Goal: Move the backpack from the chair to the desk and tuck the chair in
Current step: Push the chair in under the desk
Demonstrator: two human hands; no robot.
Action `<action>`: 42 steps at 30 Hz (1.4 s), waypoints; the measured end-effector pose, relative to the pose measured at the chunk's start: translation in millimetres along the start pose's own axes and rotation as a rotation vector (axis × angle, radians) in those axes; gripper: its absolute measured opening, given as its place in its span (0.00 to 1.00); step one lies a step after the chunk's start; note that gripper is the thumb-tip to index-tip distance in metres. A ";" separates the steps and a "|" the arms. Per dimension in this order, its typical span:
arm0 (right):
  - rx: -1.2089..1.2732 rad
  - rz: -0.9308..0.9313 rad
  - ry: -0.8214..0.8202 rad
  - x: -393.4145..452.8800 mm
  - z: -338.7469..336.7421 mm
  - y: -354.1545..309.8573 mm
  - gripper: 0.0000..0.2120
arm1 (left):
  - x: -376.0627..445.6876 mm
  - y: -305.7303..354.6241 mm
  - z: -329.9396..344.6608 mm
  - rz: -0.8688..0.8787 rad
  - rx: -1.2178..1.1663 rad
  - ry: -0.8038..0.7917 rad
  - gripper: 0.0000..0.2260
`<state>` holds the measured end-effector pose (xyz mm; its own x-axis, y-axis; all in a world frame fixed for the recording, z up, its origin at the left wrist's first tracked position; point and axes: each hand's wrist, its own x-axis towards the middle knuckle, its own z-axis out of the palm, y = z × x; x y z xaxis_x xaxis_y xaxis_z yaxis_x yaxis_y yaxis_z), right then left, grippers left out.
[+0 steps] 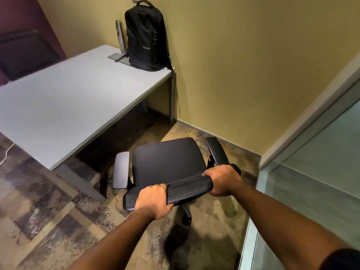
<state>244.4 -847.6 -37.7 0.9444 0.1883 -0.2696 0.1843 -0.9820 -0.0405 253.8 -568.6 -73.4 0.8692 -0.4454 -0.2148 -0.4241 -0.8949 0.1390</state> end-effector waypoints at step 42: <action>-0.233 -0.621 -0.135 355.5 -118.6 216.9 0.29 | 293.2 68.1 -53.5 -0.624 -0.133 0.064 0.26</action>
<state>652.5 -992.3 -28.2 0.6046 0.6990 -0.3819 0.7501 -0.6609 -0.0223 493.4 -758.6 -75.3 0.9577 0.1645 -0.2362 0.1981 -0.9720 0.1266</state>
